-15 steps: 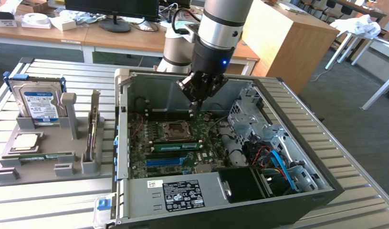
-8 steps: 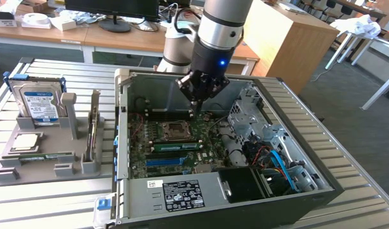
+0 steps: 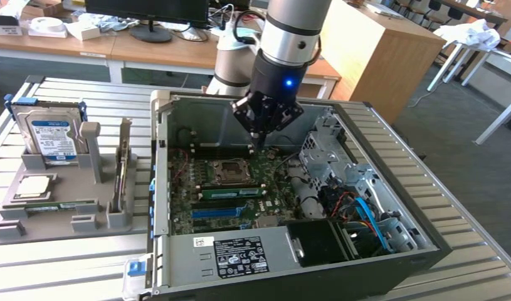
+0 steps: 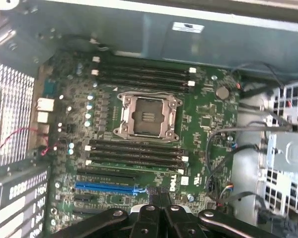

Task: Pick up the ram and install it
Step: 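Press down the ram until it locks into place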

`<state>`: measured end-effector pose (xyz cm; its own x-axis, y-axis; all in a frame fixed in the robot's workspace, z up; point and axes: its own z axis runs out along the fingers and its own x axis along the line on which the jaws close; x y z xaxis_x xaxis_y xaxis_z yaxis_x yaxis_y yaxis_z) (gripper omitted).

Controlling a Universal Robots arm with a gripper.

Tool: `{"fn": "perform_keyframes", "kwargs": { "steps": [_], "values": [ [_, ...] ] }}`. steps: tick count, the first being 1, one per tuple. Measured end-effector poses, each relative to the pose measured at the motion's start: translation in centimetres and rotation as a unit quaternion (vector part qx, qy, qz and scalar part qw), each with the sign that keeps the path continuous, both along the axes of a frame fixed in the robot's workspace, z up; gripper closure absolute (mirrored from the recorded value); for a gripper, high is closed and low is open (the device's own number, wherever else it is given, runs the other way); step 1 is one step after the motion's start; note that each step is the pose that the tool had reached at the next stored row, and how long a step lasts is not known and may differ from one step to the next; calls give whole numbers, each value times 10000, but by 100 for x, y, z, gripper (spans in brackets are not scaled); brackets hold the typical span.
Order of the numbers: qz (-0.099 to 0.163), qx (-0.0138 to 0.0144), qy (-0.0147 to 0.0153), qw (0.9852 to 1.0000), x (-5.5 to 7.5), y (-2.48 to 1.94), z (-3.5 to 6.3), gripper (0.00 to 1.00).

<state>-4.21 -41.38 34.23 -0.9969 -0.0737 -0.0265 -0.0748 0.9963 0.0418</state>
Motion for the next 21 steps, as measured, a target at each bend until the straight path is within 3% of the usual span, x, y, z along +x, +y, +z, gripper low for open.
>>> {"fn": "perform_keyframes", "kwargs": {
  "steps": [2, 11, 19, 21],
  "values": [
    [-151, 0, 0, 9999, 0, 0, -1, 90],
    [-343, 0, 0, 9994, -1, 0, -4, 90],
    [-345, 0, 0, 9994, -1, 0, -4, 90],
    [-345, 0, 18, 9994, -2, 0, -3, 90]
  ]
}}
